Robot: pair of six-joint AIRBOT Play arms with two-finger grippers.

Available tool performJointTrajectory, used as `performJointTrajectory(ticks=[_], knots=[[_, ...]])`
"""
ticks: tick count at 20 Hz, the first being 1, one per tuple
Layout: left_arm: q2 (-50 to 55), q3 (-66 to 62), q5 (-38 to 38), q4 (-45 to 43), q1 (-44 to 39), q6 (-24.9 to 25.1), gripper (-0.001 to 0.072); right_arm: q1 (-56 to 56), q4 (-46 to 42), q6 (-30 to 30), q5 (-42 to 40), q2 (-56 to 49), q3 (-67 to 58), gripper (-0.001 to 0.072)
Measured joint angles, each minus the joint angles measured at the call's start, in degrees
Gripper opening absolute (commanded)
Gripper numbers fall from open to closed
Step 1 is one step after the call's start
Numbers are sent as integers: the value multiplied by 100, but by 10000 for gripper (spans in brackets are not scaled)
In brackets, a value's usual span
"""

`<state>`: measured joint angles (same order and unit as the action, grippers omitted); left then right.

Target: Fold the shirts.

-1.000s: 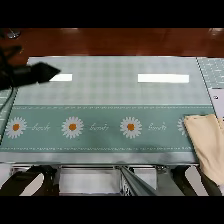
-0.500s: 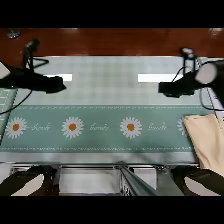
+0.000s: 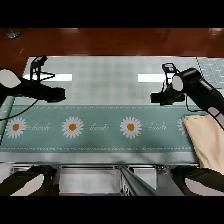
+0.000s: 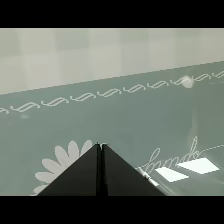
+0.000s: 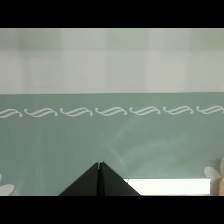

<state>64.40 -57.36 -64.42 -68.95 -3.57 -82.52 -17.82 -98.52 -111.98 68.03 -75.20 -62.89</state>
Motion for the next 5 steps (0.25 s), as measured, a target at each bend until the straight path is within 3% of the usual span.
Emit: performJointTrajectory(ticks=[5], knots=[[26,15,-11,-22,0,17,33,-15,-35,-17,11,-17,4,17]])
